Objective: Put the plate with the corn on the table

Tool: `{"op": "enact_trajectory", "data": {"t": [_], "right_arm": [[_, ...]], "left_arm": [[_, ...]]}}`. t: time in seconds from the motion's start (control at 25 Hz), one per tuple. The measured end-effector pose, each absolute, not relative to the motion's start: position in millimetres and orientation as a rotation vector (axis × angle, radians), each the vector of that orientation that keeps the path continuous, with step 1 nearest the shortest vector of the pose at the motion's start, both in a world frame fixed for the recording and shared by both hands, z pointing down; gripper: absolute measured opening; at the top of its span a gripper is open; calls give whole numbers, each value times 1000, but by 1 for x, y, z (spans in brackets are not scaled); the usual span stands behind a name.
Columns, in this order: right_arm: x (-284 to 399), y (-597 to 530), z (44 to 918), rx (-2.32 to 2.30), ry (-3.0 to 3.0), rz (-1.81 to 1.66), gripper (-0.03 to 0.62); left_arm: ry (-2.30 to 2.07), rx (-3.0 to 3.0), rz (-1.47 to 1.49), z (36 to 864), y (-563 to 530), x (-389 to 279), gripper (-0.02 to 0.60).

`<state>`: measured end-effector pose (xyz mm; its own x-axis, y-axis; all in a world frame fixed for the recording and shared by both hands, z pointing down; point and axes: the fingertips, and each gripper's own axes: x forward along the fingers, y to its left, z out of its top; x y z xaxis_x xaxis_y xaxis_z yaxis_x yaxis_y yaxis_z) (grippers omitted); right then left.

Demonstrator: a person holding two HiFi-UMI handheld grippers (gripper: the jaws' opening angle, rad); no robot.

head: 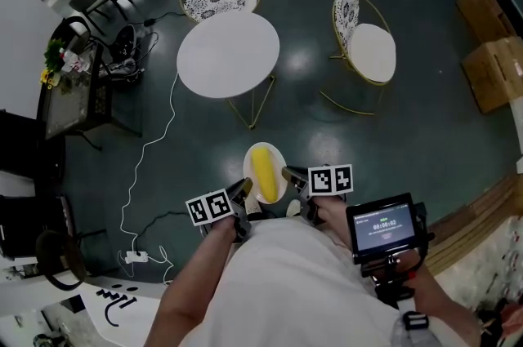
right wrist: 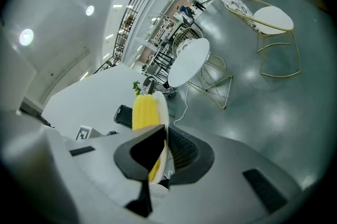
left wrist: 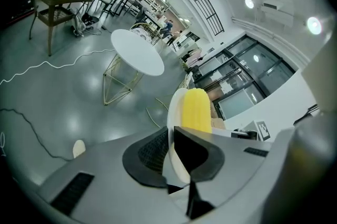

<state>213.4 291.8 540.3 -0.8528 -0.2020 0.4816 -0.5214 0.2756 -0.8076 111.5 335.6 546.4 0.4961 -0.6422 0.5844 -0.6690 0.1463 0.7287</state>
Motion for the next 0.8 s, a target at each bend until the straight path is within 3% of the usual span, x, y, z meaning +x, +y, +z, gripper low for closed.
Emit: {"op": "enact_trajectory", "data": {"t": [0.8], "right_arm": [[257,268,540,699,-2274,1607,29]], "left_arm": [[-1146,1545,37,547,311,155,40]]}}
